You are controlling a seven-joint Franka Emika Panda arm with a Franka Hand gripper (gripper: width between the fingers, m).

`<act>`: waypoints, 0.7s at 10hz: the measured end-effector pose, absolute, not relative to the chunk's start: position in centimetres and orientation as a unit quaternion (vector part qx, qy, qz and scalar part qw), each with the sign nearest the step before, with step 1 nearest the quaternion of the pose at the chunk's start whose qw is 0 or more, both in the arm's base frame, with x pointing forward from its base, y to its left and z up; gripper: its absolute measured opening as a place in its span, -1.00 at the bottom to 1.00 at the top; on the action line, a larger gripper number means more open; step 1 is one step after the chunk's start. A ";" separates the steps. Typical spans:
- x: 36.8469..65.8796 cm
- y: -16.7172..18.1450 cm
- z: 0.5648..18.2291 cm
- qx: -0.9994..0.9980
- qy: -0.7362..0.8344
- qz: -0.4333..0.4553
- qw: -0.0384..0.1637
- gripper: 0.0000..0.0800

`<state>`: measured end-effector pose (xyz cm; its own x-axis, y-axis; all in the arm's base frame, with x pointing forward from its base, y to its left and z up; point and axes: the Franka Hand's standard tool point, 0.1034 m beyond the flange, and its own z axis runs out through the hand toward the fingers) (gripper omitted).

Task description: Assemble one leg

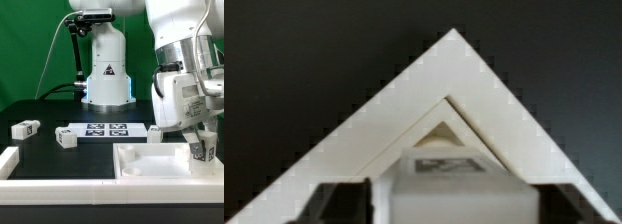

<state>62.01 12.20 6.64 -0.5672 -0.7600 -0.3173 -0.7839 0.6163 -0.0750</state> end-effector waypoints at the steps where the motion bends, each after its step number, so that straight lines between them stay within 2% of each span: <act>1: 62.0 12.3 6.6 -0.456 0.875 0.041 0.158 0.42; 2: 62.0 12.3 6.7 -0.492 0.855 0.036 0.158 0.42; 3: 61.8 12.5 6.6 -0.561 0.814 0.035 0.149 0.59; 5: 62.1 13.2 7.0 -0.695 0.707 0.022 0.127 0.62; 7: 62.3 13.4 7.2 -0.796 0.594 0.013 0.114 0.62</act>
Offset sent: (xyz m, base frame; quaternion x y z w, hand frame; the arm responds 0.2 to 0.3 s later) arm 0.0059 0.0050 0.0046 -0.0635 0.0285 -0.3984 0.9146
